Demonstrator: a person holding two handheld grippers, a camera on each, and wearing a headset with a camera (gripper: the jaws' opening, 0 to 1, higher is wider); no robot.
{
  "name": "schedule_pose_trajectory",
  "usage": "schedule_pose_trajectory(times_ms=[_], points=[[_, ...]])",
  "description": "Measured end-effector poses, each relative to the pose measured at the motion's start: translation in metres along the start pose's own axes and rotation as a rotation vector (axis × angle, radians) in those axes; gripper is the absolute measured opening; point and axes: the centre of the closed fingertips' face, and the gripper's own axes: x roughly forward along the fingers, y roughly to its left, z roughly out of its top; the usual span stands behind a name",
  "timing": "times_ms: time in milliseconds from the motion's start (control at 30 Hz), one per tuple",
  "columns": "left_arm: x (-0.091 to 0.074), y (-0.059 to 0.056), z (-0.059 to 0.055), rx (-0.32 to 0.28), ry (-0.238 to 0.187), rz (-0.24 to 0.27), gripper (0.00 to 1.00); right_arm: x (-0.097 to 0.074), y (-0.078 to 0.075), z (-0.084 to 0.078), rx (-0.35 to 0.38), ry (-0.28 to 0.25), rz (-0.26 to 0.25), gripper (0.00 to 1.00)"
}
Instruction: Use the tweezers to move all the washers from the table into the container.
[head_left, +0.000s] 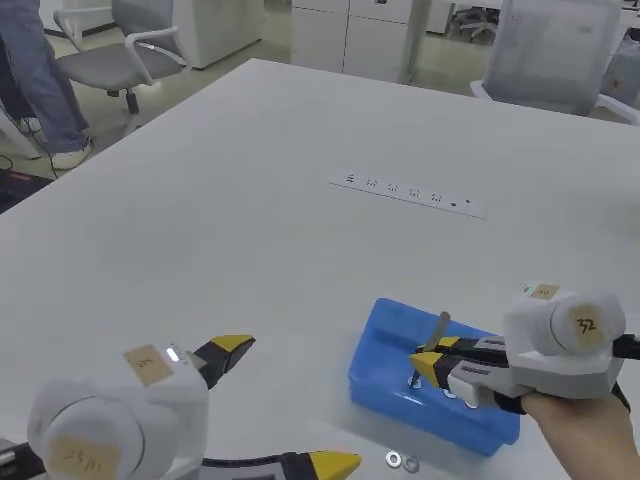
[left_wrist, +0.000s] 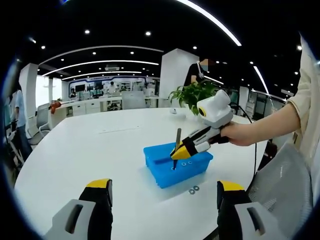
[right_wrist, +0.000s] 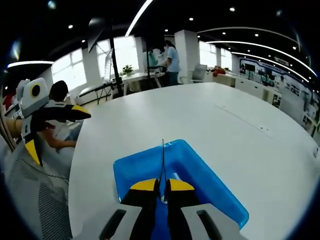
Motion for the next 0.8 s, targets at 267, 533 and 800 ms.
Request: schedule_pose_trajectory(times_ms=[267,533,800], points=[[0.0,0.001,0.0,0.0,-0.004,0.0,0.88,-0.011,-0.005,0.016,0.028,-0.078,-0.027,0.04],[0.0,0.0,0.0,0.001,-0.003,-0.003,0.88,-0.031,0.0,0.032,0.048,-0.147,-0.036,0.04],[0.001,-0.002,-0.001,0.005,0.003,-0.01,0.88,-0.049,0.015,0.048,0.03,-0.206,-0.028,0.03]])
